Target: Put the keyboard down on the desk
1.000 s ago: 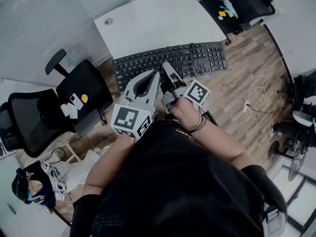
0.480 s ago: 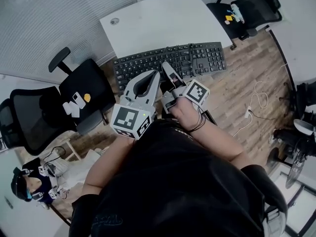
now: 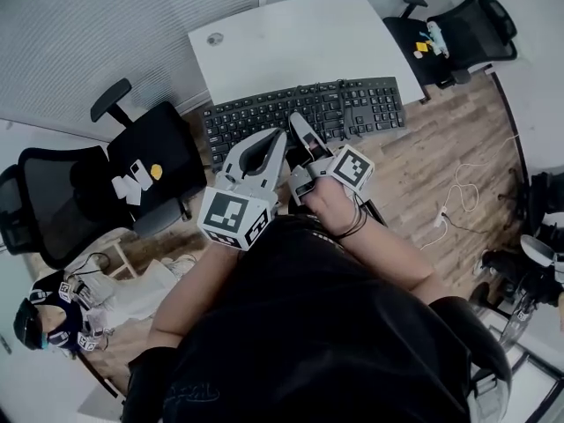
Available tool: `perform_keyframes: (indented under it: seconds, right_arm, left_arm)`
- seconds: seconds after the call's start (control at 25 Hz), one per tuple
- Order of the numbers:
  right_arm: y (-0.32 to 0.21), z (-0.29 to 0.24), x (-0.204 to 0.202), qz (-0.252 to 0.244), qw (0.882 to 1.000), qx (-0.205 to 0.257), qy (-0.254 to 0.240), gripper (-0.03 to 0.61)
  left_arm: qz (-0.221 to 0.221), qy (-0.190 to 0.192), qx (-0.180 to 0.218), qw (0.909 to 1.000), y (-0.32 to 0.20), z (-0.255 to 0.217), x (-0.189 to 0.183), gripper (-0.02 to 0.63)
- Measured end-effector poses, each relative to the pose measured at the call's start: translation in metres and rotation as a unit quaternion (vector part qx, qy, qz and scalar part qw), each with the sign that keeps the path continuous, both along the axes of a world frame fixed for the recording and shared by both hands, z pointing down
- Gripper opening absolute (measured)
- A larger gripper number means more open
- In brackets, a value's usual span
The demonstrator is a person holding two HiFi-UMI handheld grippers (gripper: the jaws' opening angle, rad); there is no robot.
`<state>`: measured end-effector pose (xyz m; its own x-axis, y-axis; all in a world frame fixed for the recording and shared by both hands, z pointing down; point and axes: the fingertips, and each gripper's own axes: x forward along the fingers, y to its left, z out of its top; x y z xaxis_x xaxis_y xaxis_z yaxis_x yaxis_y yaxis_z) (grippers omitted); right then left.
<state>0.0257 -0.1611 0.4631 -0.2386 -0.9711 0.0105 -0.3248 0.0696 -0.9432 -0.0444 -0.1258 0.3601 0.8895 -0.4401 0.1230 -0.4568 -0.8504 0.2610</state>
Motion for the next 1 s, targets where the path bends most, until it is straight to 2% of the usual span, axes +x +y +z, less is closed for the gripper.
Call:
perform_keyframes:
  seconds: [0.24,0.72,1.0]
  right_arm:
    - [-0.030,-0.001,0.017,-0.026,1.000,0.001,0.003,0.087]
    - [-0.102,-0.021,0.070,-0.100,0.995,0.026,0.008,0.087]
    - [-0.123,-0.030,0.102,-0.145,0.988,0.055,0.020,0.087]
  left_arm:
    - [-0.030,0.003,-0.008,0.9995,-0.028,0.001,0.016,0.015]
    - [-0.105,0.012,0.023,0.9942,-0.085,-0.019,0.076,0.015]
    - [-0.138,0.012,0.032,0.9899,-0.098,-0.020,0.117,0.015]
